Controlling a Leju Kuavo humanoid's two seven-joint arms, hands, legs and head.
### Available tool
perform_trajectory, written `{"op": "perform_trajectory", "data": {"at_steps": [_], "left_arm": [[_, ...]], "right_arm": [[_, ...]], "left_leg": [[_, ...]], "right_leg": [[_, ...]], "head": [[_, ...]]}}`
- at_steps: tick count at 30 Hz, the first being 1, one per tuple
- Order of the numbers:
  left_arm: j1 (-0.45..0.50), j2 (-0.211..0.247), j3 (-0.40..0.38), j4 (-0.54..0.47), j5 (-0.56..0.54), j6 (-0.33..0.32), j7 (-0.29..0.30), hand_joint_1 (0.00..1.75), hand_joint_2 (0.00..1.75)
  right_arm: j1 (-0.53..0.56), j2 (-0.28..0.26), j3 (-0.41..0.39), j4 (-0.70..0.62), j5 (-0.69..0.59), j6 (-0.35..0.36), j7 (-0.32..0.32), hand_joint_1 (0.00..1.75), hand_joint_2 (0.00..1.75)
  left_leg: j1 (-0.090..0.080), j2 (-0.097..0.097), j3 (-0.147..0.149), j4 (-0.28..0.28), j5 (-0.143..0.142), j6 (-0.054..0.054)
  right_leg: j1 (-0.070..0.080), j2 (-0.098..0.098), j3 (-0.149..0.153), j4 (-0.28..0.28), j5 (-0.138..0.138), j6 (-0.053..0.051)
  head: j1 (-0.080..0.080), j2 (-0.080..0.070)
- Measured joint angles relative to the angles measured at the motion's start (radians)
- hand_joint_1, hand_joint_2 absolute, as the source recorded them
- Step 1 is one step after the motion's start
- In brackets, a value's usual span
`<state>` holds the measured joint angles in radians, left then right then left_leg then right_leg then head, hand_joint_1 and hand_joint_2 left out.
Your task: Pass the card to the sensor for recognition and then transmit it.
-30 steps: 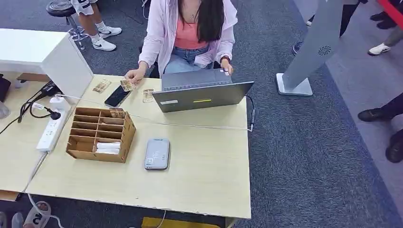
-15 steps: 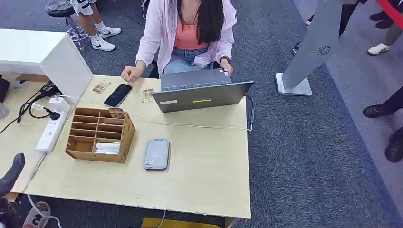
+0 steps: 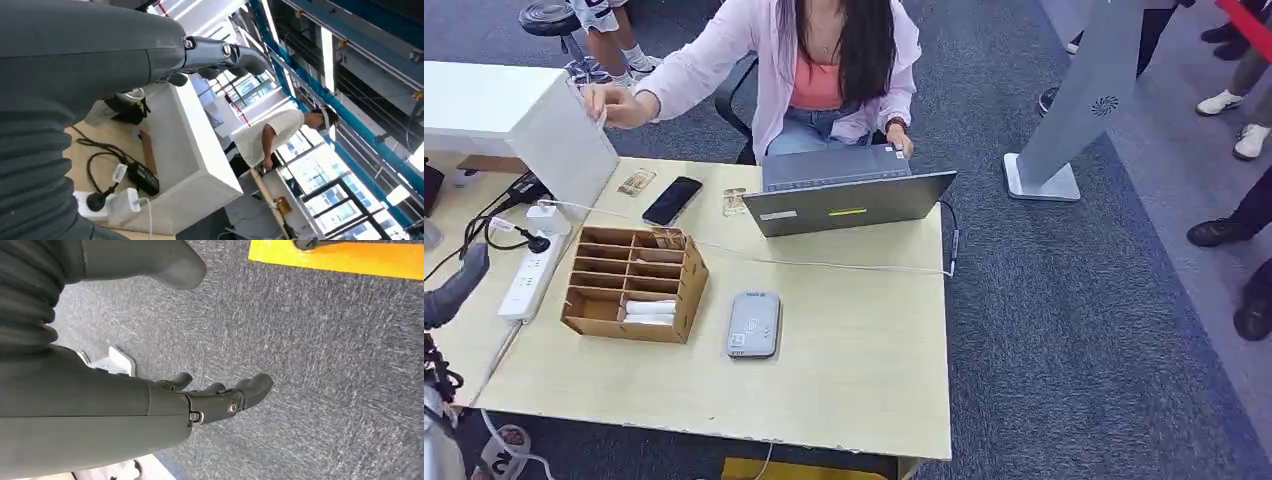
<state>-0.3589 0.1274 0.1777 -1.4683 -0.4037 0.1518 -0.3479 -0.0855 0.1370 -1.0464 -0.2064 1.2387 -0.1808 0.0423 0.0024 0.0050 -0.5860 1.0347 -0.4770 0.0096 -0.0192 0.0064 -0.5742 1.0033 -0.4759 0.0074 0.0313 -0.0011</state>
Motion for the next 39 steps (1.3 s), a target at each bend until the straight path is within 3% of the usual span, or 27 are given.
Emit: {"op": "perform_trajectory", "data": {"at_steps": [39], "left_arm": [[-0.755, 0.038, -0.466, 0.827, -0.746, -0.027, 0.329, 0.00, 1.75]], "right_arm": [[-0.003, 0.008, 0.045, 0.008, 0.082, 0.037, -0.016, 0.00, 1.75]], "left_leg": [[0.000, 0.000, -0.001, 0.001, 0.001, 0.000]], "right_leg": [[0.000, 0.000, 0.000, 0.000, 0.001, -0.001]], "head": [[0.000, 0.000]]}}
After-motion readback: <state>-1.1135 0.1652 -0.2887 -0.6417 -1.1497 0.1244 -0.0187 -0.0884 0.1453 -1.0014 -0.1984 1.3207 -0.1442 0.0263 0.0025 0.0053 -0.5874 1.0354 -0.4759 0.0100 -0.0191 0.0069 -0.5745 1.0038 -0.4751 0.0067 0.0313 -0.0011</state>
